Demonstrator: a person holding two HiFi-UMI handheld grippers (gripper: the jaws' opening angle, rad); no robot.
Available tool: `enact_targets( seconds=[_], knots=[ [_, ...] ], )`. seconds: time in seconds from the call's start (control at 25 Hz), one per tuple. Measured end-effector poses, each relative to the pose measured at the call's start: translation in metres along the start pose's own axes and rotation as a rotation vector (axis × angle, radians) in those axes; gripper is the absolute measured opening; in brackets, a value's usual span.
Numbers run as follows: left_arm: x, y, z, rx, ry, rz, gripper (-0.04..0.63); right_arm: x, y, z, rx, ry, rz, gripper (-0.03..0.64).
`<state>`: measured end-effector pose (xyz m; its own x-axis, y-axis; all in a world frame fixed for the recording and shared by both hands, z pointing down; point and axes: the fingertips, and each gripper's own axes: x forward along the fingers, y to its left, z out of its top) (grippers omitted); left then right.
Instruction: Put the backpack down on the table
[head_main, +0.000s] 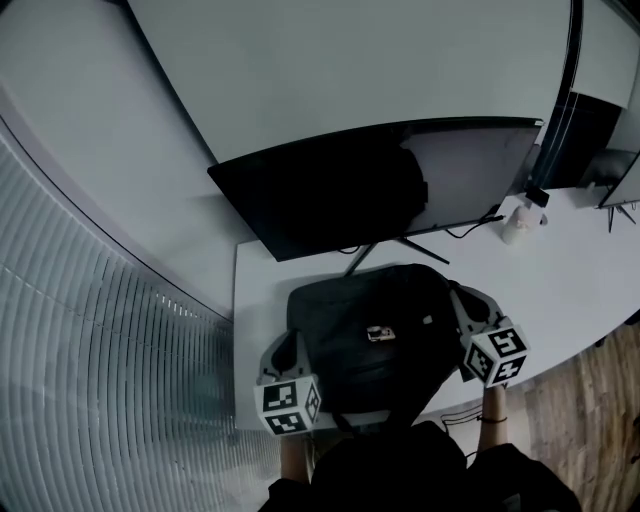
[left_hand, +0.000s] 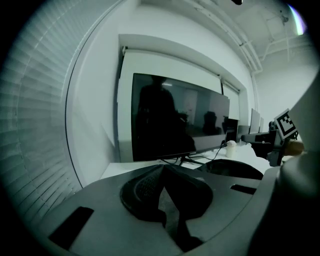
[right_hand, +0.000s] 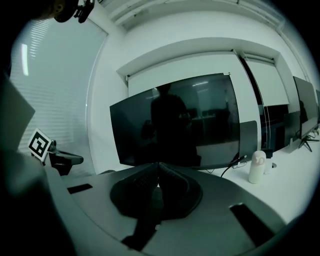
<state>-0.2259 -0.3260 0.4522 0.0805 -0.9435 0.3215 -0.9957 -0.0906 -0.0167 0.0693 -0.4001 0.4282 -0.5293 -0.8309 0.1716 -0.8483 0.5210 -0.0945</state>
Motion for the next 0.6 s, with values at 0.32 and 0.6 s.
enact_targets(
  seconds=[0.32,0.6],
  knots=[
    [-0.014,0.003,0.03,0.003,-0.086,-0.008,0.017,-0.016,-0.003,0.03,0.055,-0.103,0.026,0.014],
    [-0.024,0.005,0.051,0.005,-0.128,-0.001,0.017,-0.032,-0.005,0.065,0.037,-0.153,0.022,0.014]
  ],
)
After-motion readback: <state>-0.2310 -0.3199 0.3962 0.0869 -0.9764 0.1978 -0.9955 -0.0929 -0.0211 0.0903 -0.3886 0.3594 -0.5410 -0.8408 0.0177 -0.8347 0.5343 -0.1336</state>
